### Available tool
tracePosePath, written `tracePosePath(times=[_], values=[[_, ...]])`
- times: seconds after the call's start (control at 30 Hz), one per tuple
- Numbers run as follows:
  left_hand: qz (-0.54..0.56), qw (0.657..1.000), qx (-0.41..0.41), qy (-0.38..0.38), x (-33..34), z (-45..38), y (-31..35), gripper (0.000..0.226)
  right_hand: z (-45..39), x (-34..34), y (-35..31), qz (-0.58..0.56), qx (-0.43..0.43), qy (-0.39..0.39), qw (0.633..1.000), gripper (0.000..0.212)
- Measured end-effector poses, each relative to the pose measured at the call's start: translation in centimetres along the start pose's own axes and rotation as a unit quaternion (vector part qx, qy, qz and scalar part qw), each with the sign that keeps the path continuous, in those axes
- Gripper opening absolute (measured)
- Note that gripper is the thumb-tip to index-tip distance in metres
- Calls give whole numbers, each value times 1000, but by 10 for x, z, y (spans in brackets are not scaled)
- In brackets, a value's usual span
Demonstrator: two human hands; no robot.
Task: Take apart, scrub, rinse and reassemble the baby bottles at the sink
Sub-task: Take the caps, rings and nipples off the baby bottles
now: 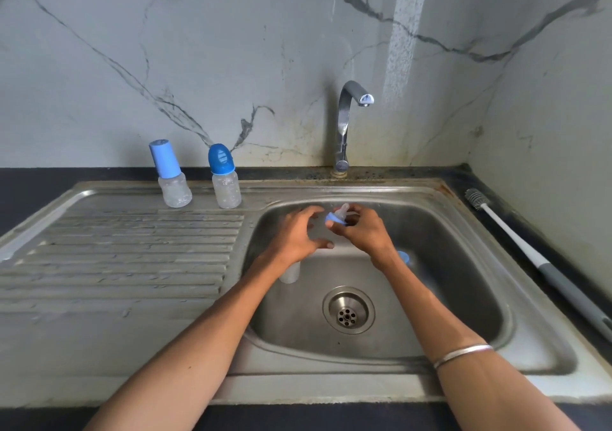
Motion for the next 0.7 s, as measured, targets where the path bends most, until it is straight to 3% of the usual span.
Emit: tracePosePath(times=[0.1,0.17,0.27,0.37,0.53,0.7], values=[[157,985,-4,65,-5,15,20,62,7,1,-5,-118,-5,-3,993,27],[197,977,3,85,-10,26,32,52,15,0,-14,-172,-11,-22,985,23],[225,964,11,144,-19,41,35,36,28,2,-29,-218,-19,-79,972,33],[258,951,20,168,-25,45,31,45,31,2,-40,-184,-42,-80,979,26],[292,948,23,128,-34,44,27,52,30,-2,-41,-167,-56,-66,982,23],[288,956,-9,57,-32,32,8,44,31,-7,-40,-161,-63,-72,982,18]])
Point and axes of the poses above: each hand's wrist, its own z-axis away from the middle knuckle, its own x-axis out of the palm, y = z × x, the point moved 2 cm from there along -z, towards the middle knuckle, and after that the axes turned 1 degree about y, right-handed, at the moved point
